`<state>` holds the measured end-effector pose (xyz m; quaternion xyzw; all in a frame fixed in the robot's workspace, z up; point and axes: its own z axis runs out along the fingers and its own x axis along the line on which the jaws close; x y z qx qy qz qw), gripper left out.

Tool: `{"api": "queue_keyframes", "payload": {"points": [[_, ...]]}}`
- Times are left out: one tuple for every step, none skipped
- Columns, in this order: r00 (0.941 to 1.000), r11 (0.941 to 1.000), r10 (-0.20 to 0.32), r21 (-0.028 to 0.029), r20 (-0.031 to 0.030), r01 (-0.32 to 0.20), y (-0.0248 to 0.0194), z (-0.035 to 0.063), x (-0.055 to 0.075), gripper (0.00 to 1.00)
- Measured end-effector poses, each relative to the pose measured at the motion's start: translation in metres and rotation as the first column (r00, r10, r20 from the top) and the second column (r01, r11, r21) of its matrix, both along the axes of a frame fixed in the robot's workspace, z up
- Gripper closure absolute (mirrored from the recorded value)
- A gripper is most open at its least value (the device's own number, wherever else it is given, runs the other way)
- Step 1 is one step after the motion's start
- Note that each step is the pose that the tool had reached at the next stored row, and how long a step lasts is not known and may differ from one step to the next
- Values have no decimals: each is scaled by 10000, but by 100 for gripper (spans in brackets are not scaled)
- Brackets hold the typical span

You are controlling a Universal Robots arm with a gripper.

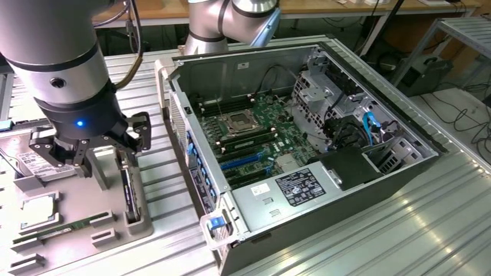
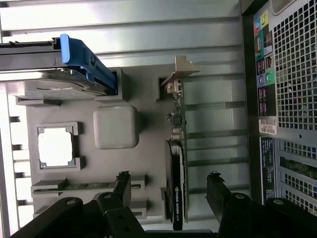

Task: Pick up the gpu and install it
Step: 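Pick up the gpu and move the gpu toward the slot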

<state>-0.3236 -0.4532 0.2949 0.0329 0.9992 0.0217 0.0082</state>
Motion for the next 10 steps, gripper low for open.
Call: {"api": "queue_keyframes", "payload": {"points": [[10000,10000,1,0,-1,-1,-7,-17,0,27],[10000,10000,1,0,-1,-1,-12,-33,0,27],[10000,10000,4,3,0,-4,-25,-68,0,27],[10000,10000,4,5,0,-4,-32,-90,0,27],[10000,10000,5,6,-1,-5,-35,-104,0,27],[10000,10000,7,8,0,-7,-40,-121,0,27],[10000,10000,8,10,-1,-8,-44,-136,0,27],[10000,10000,9,16,-1,-9,-47,-147,-1,27],[10000,10000,9,16,-1,-9,-47,-149,-1,27],[10000,10000,8,16,-1,-8,-47,-149,-1,27]]}}
